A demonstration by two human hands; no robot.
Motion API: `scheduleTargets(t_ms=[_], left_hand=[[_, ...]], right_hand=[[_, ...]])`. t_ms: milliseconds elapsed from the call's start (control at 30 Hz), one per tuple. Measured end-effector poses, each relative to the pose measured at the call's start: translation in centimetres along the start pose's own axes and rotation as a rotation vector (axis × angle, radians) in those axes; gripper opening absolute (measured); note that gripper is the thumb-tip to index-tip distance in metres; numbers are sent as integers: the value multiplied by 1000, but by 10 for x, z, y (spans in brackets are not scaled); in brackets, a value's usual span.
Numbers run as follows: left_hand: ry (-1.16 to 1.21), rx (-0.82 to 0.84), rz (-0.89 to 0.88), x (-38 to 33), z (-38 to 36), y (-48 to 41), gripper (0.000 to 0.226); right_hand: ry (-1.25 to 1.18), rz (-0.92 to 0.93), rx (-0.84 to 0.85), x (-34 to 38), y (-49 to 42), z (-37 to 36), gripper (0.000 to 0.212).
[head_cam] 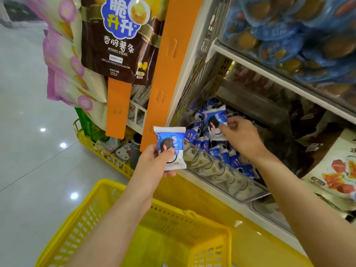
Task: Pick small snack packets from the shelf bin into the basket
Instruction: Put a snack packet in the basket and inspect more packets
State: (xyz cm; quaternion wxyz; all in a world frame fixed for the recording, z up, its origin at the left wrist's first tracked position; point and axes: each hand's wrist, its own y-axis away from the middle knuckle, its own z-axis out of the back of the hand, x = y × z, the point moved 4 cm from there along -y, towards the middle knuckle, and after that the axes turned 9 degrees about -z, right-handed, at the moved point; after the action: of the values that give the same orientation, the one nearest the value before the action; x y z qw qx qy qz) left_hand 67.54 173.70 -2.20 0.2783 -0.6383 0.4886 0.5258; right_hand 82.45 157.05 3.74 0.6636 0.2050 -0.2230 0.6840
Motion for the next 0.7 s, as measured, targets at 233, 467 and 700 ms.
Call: scheduleTargets(t_ms=[233,467,700], left_hand=[[305,166,85,-4,-7,8,35],[154,326,16,-3,-12,19,53],[56,374,-7,-11,-8,17,60]], right_hand=[[-486,-46,454,21,80,1,22],[-414,206,378,38,125,-16,13],[-452,1,574,29,106,-17,14]])
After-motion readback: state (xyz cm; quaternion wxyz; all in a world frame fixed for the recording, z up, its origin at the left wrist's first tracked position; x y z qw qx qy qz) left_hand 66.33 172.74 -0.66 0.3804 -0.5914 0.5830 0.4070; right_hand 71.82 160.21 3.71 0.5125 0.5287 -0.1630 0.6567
